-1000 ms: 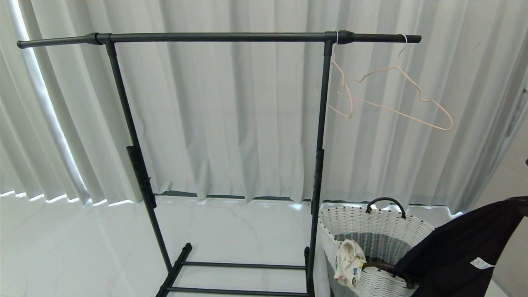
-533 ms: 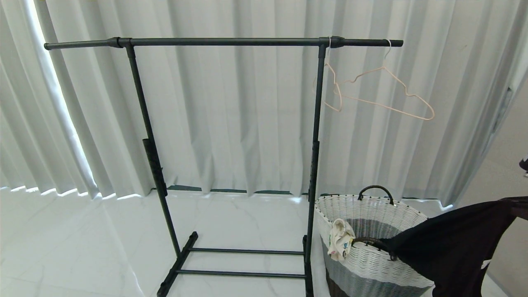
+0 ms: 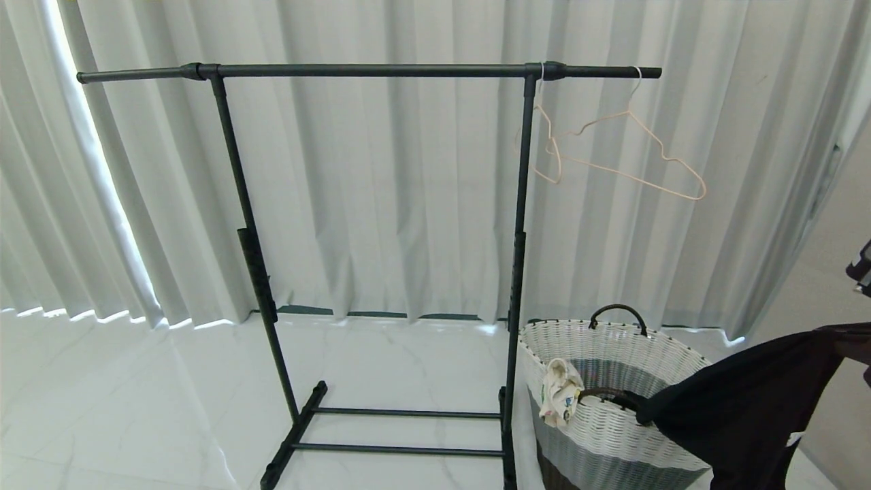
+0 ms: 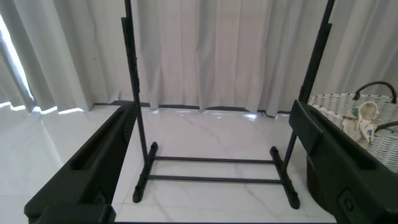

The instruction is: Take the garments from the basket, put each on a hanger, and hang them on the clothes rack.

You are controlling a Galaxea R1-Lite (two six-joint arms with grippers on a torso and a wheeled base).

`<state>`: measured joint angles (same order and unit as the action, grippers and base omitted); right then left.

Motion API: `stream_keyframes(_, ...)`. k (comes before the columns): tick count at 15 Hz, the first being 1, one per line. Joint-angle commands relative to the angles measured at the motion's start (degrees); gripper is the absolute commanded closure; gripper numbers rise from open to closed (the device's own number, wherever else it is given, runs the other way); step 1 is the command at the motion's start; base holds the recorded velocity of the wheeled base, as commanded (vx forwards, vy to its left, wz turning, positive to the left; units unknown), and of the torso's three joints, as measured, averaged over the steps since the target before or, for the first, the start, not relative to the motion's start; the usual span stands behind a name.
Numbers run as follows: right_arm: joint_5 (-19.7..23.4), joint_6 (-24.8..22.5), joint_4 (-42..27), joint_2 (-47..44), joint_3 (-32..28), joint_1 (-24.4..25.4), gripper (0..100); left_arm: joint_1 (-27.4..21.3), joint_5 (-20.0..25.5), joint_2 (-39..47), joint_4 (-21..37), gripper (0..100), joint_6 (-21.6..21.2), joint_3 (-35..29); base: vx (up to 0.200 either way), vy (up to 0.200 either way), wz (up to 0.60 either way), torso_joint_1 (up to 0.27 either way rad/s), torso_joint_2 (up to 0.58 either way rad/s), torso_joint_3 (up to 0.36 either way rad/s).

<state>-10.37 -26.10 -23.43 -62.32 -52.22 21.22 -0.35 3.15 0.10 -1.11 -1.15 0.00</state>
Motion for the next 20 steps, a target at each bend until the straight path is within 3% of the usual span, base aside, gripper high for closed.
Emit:
stream_keyframes(1,0.0,0.0,0.1,-0.2,0.0,0.0,100,0.0,0.0,0.0,0.0,0,0.0,0.0,0.000,0.200,0.00,-0.002,0.00,-0.002)
stream_keyframes(14,0.2,0.1,0.1,-0.4,0.0,0.0,100,0.0,0.0,0.0,0.0,0,0.0,0.0,0.000,0.200,0.00,0.002,0.00,0.001)
stream_keyframes(16,0.4,0.1,0.1,-0.8,-0.1,0.4,100,0.0,0.0,0.1,0.0,0,-0.6,0.0,0.000,0.000,0.00,0.000,0.00,0.000)
stream_keyframes(18,0.7,1.1,0.8,-1.8,-0.2,2.8,100,0.0,0.0,0.1,0.0,0,0.0,0.0,0.000,0.000,0.00,0.000,0.00,0.000)
stream_keyframes(20,0.7,7.5,2.1,-5.3,-1.5,9.7,100,0.0,0.0,0.0,0.1,0,0.0,0.0,0.000,0.000,0.00,0.000,0.00,0.000)
